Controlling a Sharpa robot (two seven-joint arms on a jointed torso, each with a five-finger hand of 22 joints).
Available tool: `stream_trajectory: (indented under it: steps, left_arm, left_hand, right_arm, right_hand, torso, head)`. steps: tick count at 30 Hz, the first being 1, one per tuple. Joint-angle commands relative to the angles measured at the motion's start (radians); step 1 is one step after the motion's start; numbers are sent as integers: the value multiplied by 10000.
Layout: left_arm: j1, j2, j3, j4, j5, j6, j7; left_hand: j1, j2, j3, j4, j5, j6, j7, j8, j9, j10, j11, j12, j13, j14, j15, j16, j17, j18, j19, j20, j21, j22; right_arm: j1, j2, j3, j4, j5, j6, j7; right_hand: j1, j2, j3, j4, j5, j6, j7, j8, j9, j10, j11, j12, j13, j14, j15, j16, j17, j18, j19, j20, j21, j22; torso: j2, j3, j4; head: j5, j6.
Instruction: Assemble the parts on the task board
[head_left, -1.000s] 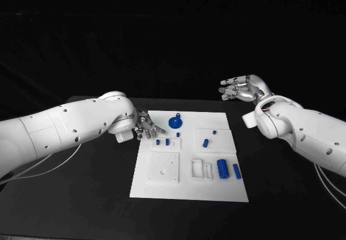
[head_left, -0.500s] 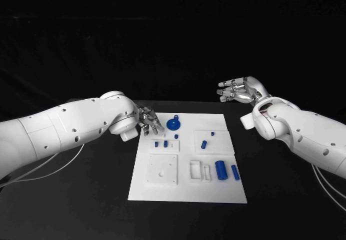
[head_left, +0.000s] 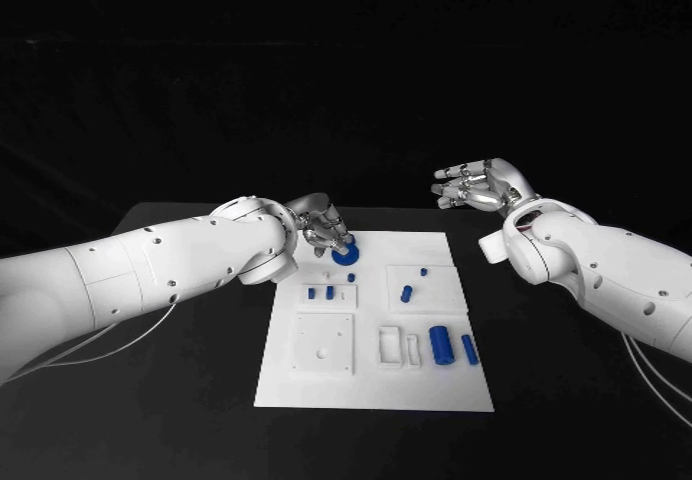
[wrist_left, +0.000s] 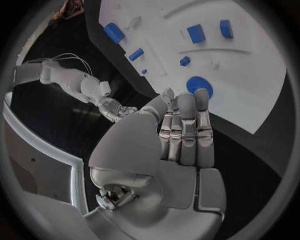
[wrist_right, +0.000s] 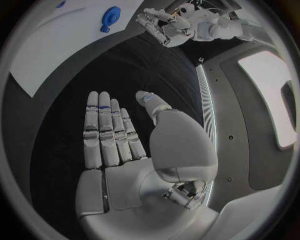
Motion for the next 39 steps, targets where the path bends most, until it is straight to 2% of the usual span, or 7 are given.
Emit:
stream_trajectory:
  steps: [1, 6, 11, 15, 21, 25, 39]
  left_arm:
    - [-66, 90, -76, -64, -1601, -704, 1993]
    - [-202, 331, -196, -369, -2591, -691, 2505]
    - [-243, 589, -284, -798, -3260, -607, 2601]
    - [-263, 730, -323, -1096, -3803, -372, 2725]
    - [-321, 842, -341, -1299, -4315, 249, 2784]
    - [-378, 892, -344, -1373, -4429, 509, 2848]
    - [-506, 984, -344, -1535, -4489, 1014, 2943]
  left_hand:
    - [-41, -50, 75, -18, 23, 17, -42, -28, -36, -330, 87, -54, -12, -34, 97, -62, -10, 146, -59, 40, 58, 237]
    - [-149, -228, 264, -57, -5, -191, -62, -34, -66, -663, 146, -62, -14, 57, 100, 36, 8, 209, -5, 87, 137, 230]
    - [-166, -371, 316, -60, -39, -368, -69, -40, -75, -1023, 197, -64, -17, 106, 83, 148, 37, 229, 44, 88, 218, 224]
    - [-3, -560, -187, 114, -79, -916, -196, -45, -107, -1775, 130, -54, -17, 390, -75, 510, 154, 135, 358, -41, 376, 209]
    - [235, -472, -767, 429, -16, -819, -150, -39, -104, -1702, 145, -62, -20, 415, -62, 729, 144, 119, 430, -45, 375, 213]
    - [161, -390, -692, 421, 28, -726, -121, -41, -104, -1499, 150, -65, -23, 503, -49, 858, 165, 155, 490, -35, 465, 220]
    - [-136, -237, -213, 204, 143, -431, -96, -38, -102, -1085, 117, -71, -28, 790, -22, 1035, 170, 267, 529, 2, 819, 226]
  right_arm:
    - [-4, 18, 4, 27, 2, 118, 111]
    - [-4, 48, 4, 31, 1, 124, 121]
    - [-4, 78, 3, 42, 0, 129, 127]
    - [-4, 111, 3, 56, -1, 136, 132]
    - [-4, 129, 2, 72, -3, 136, 133]
    - [-4, 132, 2, 83, -4, 136, 133]
    - [-4, 118, 2, 127, 27, 127, 132]
  right_hand:
    - [-77, -7, -55, 16, 66, -65, 14, 7, -10, -85, -7, -27, -13, -73, -7, -39, -9, 95, -49, 14, -11, -15]
    - [-77, -7, -55, 16, 66, -65, 14, 7, -10, -85, -7, -27, -13, -73, -7, -39, -9, 95, -49, 14, -11, -15]
    - [-77, -7, -55, 16, 66, -65, 14, 7, -10, -85, -7, -27, -13, -73, -7, -39, -9, 95, -49, 14, -11, -15]
    - [-77, -7, -55, 16, 66, -65, 14, 7, -10, -85, -7, -27, -13, -73, -7, -39, -9, 95, -49, 14, -11, -15]
    - [-77, -7, -55, 16, 66, -65, 14, 7, -10, -85, -7, -27, -13, -73, -7, -39, -9, 95, -49, 14, -11, -15]
    - [-77, -7, -55, 16, 66, -65, 14, 7, -10, -85, -7, -27, -13, -73, -7, -39, -9, 95, -49, 14, -11, -15]
    - [-77, -7, -55, 16, 66, -65, 14, 7, -10, -85, -7, -27, -13, -73, -7, -39, -9, 95, -49, 14, -11, -15]
  torso:
    - [8, -5, -21]
    - [25, -16, -30]
    - [22, 3, -38]
    - [44, -9, -61]
    - [55, 1, -83]
    - [65, -5, -81]
    - [50, -19, -60]
  head:
    - [7, 7]
    - [13, 26]
    - [51, 35]
    - [63, 27]
    - [64, 28]
    - [5, 56]
    - [-42, -35]
